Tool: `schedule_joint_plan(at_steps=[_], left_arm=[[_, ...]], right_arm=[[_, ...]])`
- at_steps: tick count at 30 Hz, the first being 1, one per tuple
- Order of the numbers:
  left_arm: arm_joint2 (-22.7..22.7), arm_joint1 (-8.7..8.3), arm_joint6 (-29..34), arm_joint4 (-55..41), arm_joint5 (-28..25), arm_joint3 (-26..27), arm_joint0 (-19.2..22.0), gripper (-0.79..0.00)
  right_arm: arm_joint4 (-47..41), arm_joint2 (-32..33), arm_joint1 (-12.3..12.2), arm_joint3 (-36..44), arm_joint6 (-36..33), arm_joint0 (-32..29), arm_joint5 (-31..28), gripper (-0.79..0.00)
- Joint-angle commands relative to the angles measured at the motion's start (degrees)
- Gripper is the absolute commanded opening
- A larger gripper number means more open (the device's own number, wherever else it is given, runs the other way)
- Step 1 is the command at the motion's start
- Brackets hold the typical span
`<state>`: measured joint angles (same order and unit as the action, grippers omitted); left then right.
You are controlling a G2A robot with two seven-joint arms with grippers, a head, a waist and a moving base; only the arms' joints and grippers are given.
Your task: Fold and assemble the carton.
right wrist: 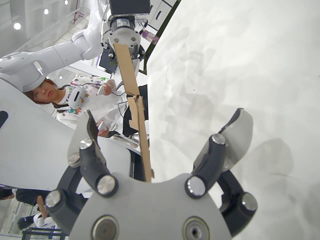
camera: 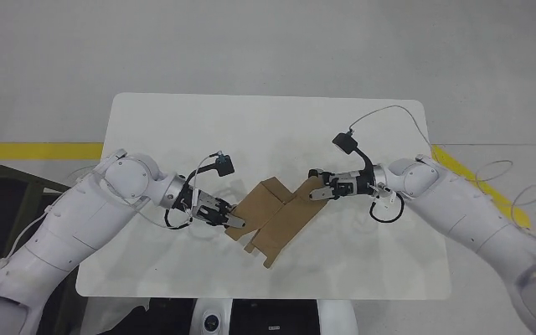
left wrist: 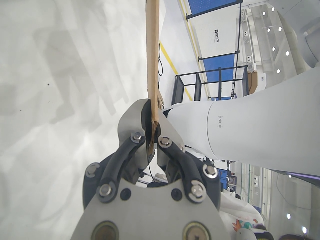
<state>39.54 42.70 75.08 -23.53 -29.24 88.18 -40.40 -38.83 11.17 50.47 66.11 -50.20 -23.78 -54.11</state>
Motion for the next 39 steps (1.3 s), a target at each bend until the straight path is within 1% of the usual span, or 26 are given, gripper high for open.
schedule_joint_plan(at_steps=[1,7,27,29,39], left_arm=[[-0.96,-0.16,-0.33,-0.46,-0.32,-0.07,0.5,-0.785],[-3.53,-0.64,-0.98,-1.47,-0.97,-0.58,2.35,-0.785],[-3.53,-0.64,-0.98,-1.47,-0.97,-0.58,2.35,-0.785],[-2.94,-0.99,-1.37,-2.8,-1.36,-3.32,2.57,-0.785],[-2.94,-0.99,-1.37,-2.8,-1.36,-3.32,2.57,-0.785]], right_arm=[[-1.18,-1.03,-0.02,0.69,-0.29,0.64,0.29,0.0],[-2.7,-1.43,-0.35,3.16,-2.58,0.96,2.57,0.0],[-2.7,-1.43,-0.35,3.16,-2.58,0.96,2.57,0.0],[-2.7,-1.43,-0.35,3.16,-2.58,0.96,2.57,0.0],[-2.7,-1.43,-0.35,3.16,-2.58,0.96,2.57,0.0]])
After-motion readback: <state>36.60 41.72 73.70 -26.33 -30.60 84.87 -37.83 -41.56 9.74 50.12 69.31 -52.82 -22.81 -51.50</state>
